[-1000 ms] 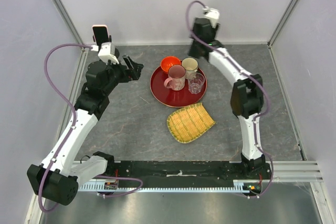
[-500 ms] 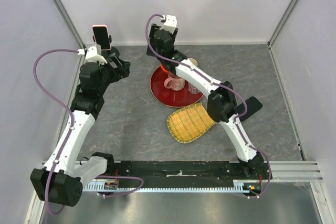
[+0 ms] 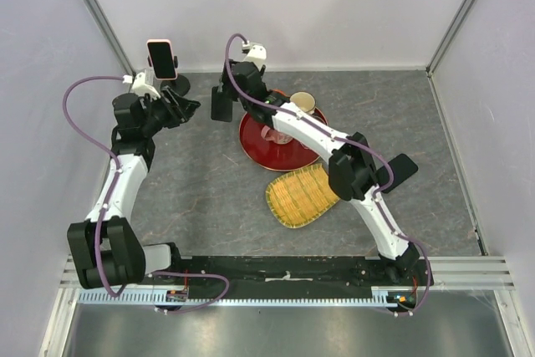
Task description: Place the phone on the phone stand
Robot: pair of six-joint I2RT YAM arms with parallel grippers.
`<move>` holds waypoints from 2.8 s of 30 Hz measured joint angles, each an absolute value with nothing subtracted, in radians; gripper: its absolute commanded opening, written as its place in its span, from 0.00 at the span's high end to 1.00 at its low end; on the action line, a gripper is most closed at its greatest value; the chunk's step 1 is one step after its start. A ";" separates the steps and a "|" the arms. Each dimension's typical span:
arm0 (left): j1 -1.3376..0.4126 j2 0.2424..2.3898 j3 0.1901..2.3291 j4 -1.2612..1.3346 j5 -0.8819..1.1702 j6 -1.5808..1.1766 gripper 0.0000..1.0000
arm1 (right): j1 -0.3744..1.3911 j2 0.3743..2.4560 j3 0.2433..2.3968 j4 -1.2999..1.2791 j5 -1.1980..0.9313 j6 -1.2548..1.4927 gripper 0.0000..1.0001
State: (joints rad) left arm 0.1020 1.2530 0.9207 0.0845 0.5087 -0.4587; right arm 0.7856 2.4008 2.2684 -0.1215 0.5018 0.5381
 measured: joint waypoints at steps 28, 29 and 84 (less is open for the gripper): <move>0.077 1.285 0.879 0.332 0.767 -0.452 0.40 | 0.729 2.157 2.111 -0.236 0.043 0.638 1.00; 0.061 1.277 0.869 0.343 0.754 -0.456 0.41 | 0.729 2.148 2.097 -0.235 0.055 0.652 1.00; -0.142 1.330 0.667 0.656 0.207 -0.798 0.98 | 0.910 1.977 1.820 -0.104 0.569 0.750 0.02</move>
State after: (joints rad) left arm -0.1425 1.3304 0.6670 0.6559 0.2070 -0.7982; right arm 0.9100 1.9774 1.8198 -0.1043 0.5690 0.7502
